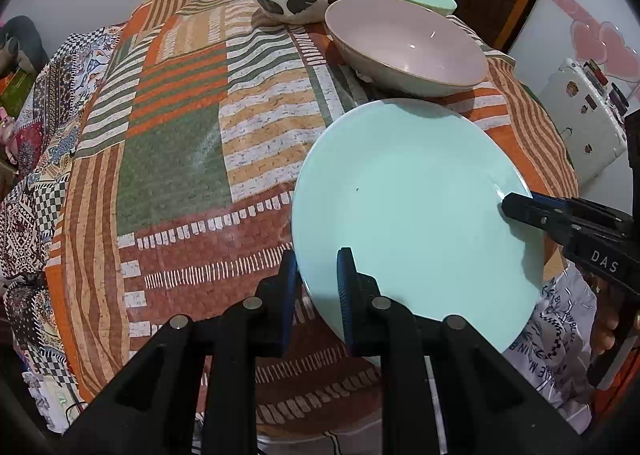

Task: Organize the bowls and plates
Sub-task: 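Lower the mint-green plate onto the white plate and open both grippers, then close the left gripper on the pale pink bowl rim while the right gripper grips it too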

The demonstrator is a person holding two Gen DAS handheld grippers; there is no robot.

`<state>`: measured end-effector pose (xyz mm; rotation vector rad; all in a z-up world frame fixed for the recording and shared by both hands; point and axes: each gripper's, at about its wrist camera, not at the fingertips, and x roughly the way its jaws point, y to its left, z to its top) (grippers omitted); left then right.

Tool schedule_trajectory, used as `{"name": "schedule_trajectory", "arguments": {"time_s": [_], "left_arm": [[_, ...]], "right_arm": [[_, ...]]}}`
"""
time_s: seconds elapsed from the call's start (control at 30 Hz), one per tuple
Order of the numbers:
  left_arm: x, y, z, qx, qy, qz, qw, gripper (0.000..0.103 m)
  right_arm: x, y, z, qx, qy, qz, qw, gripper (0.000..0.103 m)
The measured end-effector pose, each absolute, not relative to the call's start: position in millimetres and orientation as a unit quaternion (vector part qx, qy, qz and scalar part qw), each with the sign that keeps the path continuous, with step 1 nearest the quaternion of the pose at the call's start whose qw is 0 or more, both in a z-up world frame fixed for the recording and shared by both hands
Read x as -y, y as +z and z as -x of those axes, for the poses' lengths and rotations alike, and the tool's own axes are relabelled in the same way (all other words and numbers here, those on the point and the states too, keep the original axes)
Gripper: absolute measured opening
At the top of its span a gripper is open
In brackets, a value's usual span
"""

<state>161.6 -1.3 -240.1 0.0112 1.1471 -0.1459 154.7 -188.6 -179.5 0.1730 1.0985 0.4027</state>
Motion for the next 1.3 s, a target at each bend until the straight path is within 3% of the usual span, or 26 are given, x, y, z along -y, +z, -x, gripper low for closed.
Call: {"name": "schedule_trajectory", "arguments": {"time_s": [0.43, 0.6, 0.83, 1.07, 1.17, 1.3], "left_arm": [[0.3, -248.8, -165.3, -0.552, -0.071, 0.0, 0.831, 0.022], [-5.8, -245.3, -166.9, -0.559, -0.08, 0.032, 0.825, 0.035], [-7.6, -217.1, -168.2, -0.525, -0.076, 0.031, 0.847, 0.037], [-7.2, -174.6, -183.2, -0.465, -0.073, 0.03, 0.882, 0.059], [-6.9, -163.8, -197.4, -0.45, -0.073, 0.032, 0.89, 0.062], [-5.8, -161.8, -220.4, -0.445, -0.073, 0.043, 0.892, 0.062]], "right_arm": [[185.0, -177.5, -158.1, -0.511, 0.187, -0.059, 0.837, 0.022], [182.5, -174.2, -158.7, -0.507, 0.177, -0.044, 0.842, 0.022], [189.9, -154.9, -157.7, -0.477, 0.166, -0.026, 0.863, 0.037], [200.8, -130.7, -171.5, -0.448, 0.161, -0.047, 0.878, 0.039], [203.4, -120.4, -179.6, -0.429, 0.154, -0.055, 0.888, 0.048], [207.4, -111.1, -195.4, -0.414, 0.147, -0.062, 0.896, 0.049]]}}
